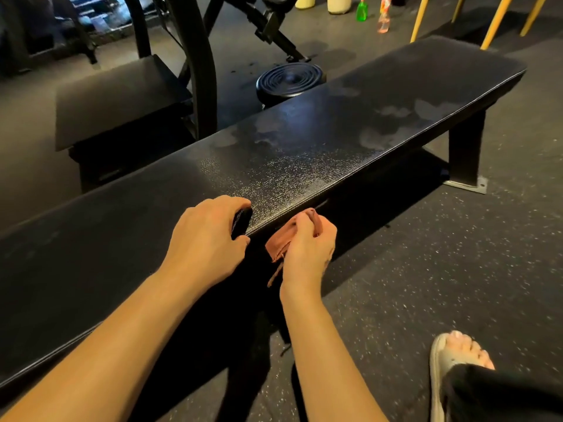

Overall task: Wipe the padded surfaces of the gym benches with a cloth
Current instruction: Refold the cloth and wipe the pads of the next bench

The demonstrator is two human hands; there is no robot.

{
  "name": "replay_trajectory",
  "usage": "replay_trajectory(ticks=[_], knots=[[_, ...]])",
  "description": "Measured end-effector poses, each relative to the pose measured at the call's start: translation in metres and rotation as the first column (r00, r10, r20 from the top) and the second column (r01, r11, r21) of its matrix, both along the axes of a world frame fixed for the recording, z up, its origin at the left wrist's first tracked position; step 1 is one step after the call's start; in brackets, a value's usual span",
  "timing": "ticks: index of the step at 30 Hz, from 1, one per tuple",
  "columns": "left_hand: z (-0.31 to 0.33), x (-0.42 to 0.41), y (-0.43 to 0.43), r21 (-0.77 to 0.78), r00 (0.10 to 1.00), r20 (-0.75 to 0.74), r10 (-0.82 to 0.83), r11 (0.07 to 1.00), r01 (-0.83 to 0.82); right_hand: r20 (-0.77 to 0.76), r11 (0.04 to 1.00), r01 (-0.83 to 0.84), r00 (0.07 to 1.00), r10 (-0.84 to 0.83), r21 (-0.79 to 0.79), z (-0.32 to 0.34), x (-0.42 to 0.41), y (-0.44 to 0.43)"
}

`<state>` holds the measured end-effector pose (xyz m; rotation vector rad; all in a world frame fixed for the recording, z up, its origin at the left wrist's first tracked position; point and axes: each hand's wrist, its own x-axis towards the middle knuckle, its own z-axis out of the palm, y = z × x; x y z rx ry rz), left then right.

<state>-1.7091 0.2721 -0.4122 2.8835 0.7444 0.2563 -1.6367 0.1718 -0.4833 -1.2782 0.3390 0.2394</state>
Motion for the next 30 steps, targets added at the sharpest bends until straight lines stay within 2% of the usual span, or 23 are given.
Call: replay_trajectory(ticks=[3, 8, 9, 12, 14, 16, 18, 21, 22, 26, 28, 30], knots=[[-0.003, 0.002, 0.0, -0.009, 1.0, 0.012, -0.001, 1.0, 0.001, 0.119, 0.997, 0.038, 0.992, -0.029, -0.069, -0.005, -0.009, 0.003], [-0.007, 0.007, -0.001, -0.001, 0.999, 0.048, -0.004, 1.0, 0.004, 0.142, 0.997, -0.064, 0.988, 0.058, 0.034, -0.01, -0.045, 0.011], [-0.007, 0.006, 0.0, 0.004, 0.999, 0.043, -0.006, 1.0, 0.006, 0.177, 0.999, -0.051, 0.983, 0.048, 0.013, -0.009, -0.037, 0.01], [-0.006, 0.003, 0.001, 0.007, 0.999, 0.035, -0.028, 1.0, 0.027, 0.243, 0.987, 0.152, 0.961, -0.134, -0.059, -0.012, 0.027, -0.003], [-0.007, -0.001, 0.002, 0.011, 0.998, 0.033, -0.045, 0.999, 0.045, 0.202, 0.974, 0.206, 0.962, -0.183, -0.099, -0.014, 0.071, -0.015], [-0.007, -0.001, 0.002, 0.011, 0.999, 0.019, -0.047, 0.999, 0.047, 0.205, 0.97, 0.212, 0.961, -0.185, -0.117, -0.014, 0.074, -0.019], [-0.005, 0.002, 0.0, 0.022, 0.999, 0.021, -0.028, 0.999, 0.028, 0.245, 0.984, 0.135, 0.964, -0.103, -0.116, -0.013, 0.034, -0.009], [-0.004, 0.008, -0.004, 0.04, 1.0, 0.029, 0.003, 0.999, -0.005, 0.265, 0.993, -0.114, 0.957, 0.121, -0.042, -0.012, -0.043, 0.004], [-0.004, 0.008, -0.006, 0.037, 0.999, 0.039, 0.011, 0.999, -0.012, 0.289, 0.99, -0.126, 0.947, 0.14, -0.068, -0.011, -0.044, 0.003], [-0.007, 0.001, -0.004, -0.006, 0.997, 0.073, 0.026, 1.0, -0.026, 0.274, 0.969, 0.156, 0.957, -0.1, -0.191, -0.023, 0.065, -0.015], [-0.007, -0.001, -0.003, -0.008, 0.997, 0.075, 0.03, 1.0, -0.029, 0.244, 0.962, 0.192, 0.959, -0.142, -0.194, -0.023, 0.09, -0.02], [-0.006, 0.0, -0.004, -0.003, 0.997, 0.069, 0.046, 0.999, -0.046, 0.3, 0.969, 0.149, 0.95, -0.084, -0.198, -0.018, 0.05, -0.01]])
